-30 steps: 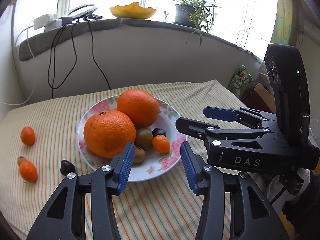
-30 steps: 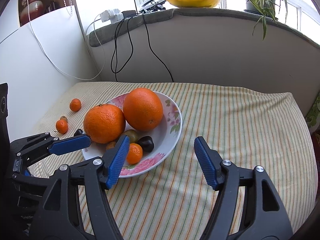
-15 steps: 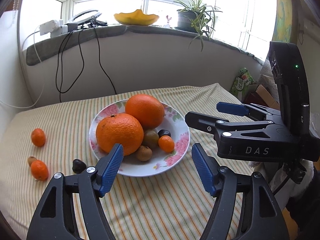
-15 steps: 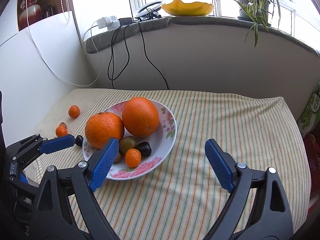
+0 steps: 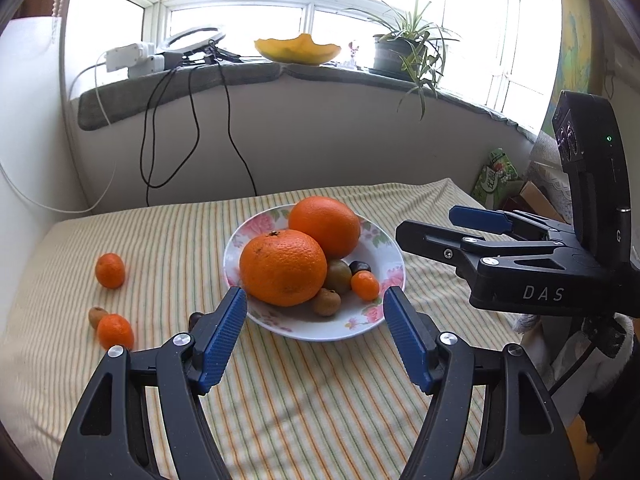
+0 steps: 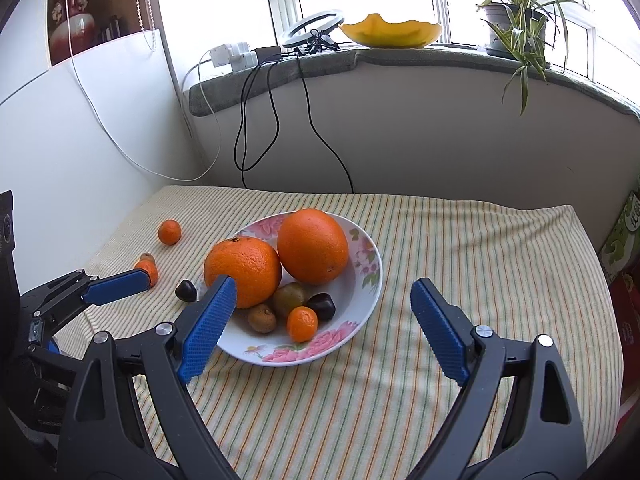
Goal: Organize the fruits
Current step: 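Withdraw both tools from the bowl toward the remaining kiwi and tangerine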
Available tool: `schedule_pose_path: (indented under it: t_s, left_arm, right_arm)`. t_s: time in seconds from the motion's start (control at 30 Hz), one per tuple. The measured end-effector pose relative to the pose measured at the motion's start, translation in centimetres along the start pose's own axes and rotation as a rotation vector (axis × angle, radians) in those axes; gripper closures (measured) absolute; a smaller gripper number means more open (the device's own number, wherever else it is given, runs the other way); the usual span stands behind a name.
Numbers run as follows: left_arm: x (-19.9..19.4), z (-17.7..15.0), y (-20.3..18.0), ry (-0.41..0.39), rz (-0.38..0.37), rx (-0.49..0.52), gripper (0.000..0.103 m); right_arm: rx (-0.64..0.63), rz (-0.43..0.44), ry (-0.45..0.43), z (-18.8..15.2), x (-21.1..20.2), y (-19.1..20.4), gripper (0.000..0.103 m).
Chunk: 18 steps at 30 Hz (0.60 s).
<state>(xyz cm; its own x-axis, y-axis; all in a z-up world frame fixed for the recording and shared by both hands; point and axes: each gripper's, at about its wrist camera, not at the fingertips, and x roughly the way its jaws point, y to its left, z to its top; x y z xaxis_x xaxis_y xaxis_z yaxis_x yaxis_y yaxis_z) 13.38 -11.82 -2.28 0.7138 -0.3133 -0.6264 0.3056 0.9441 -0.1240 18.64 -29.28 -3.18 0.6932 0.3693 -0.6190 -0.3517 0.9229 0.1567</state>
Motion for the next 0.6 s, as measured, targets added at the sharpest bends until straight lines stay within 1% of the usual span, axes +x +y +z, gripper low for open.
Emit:
schedule_pose_path:
  t_s: [0.3, 0.6]
  left_arm:
    - [-1.2, -1.0, 2.7, -0.006, 0.032, -0.037, 0.032]
    - [-2.8, -2.4, 7.1, -0.009, 0.092, -0.104, 0.032]
  right_arm:
    - [-0.035, 0.037, -0.003, 0.3, 0.3, 2.7, 0.012]
    - [-0.083, 0.088, -0.009, 0.9, 0.8, 5.8, 0.012]
